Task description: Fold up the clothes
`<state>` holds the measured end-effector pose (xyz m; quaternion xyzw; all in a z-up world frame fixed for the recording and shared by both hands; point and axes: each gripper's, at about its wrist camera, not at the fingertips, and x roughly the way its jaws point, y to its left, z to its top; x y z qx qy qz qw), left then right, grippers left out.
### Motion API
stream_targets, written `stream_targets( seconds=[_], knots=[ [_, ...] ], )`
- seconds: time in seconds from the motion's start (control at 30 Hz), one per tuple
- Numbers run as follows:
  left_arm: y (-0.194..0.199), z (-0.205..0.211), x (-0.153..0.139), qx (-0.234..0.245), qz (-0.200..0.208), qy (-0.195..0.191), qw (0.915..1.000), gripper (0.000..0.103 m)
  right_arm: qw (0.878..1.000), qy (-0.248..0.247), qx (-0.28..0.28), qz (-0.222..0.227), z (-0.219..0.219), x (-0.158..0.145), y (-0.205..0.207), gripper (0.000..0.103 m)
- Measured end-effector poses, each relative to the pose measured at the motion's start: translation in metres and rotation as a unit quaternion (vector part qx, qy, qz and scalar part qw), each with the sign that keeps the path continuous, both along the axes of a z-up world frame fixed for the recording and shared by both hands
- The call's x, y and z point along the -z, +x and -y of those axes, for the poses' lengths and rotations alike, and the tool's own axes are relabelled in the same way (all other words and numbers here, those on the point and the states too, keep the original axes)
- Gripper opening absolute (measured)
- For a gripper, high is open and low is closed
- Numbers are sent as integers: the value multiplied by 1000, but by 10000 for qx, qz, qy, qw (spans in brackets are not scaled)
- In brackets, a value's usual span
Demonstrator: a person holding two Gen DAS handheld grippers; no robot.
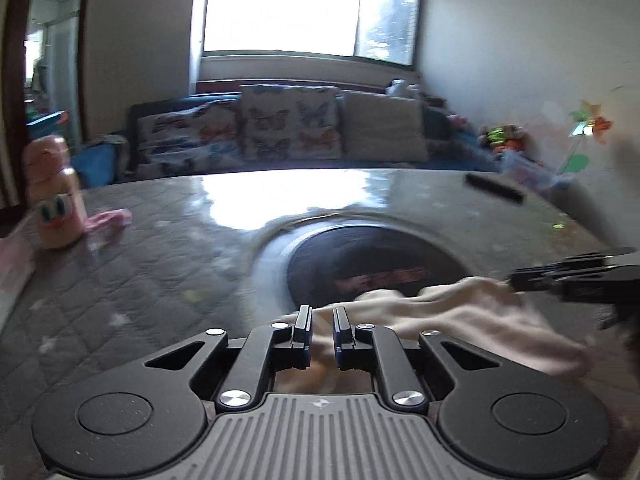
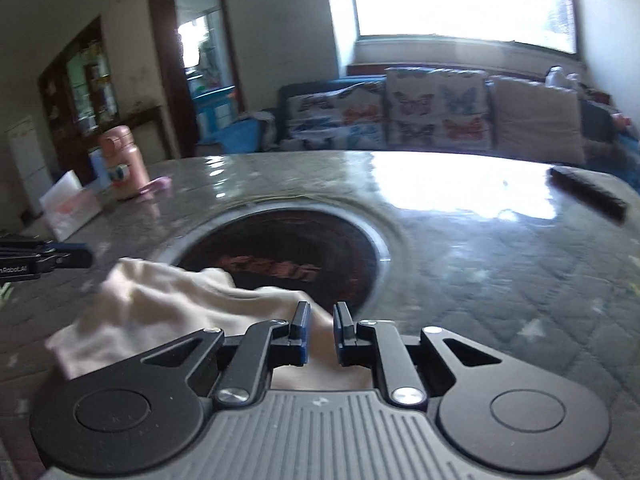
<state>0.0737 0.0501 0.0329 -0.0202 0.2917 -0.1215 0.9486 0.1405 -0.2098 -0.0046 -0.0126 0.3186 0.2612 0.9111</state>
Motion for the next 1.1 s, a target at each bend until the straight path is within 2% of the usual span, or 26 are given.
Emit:
stream_targets(
  seconds=[0.1, 0.17, 0.23, 0.33, 0.43, 0.53, 0.67, 0.73, 0.8, 0.87, 0.93, 1.03, 1.1],
  knots=[
    [8, 18, 9, 257, -108, 129, 9995, 14, 9997, -11, -213, -103, -18, 4, 6, 12],
    [14, 21, 20, 147, -178, 400, 9989, 14, 9994, -34, -308, -179, -28, 8, 9, 13],
    [20, 11, 30, -95, -330, 492, 9982, 14, 9991, -50, -338, -248, -33, 13, 13, 13],
    [23, -10, 41, -252, -495, 311, 9980, 16, 9988, -39, -241, -413, -32, 22, 23, 14],
    [20, -17, 37, -283, -486, 204, 9982, 15, 9988, 80, -112, -476, -26, 22, 27, 14],
    [21, -11, 24, -199, -363, 150, 9990, 15, 9990, 160, -115, -408, -24, 14, 26, 14],
    [36, 6, 18, 45, -327, 127, 9994, 15, 9985, 30, -330, -433, -39, 13, 31, 15],
    [51, 12, 25, 123, -484, 117, 9987, 15, 9981, -77, -405, -457, -49, 15, 35, 18],
    [66, 18, 32, 188, -664, 93, 9976, 15, 9977, -195, -455, -460, -58, 19, 37, 26],
    [78, 21, 40, 106, -790, 152, 9967, 16, 9976, -293, -464, -411, -64, 19, 38, 29],
    [86, 18, 44, -28, -855, 107, 9963, 17, 9976, -400, -432, -352, -69, 19, 38, 39],
    [85, 11, 43, -189, -842, 13, 9963, 26, 9980, -401, -374, -329, -70, 16, 39, 39],
    [82, 9, 40, -186, -787, -19, 9967, 26, 9982, -348, -412, -262, -70, 12, 36, 39]
  ],
)
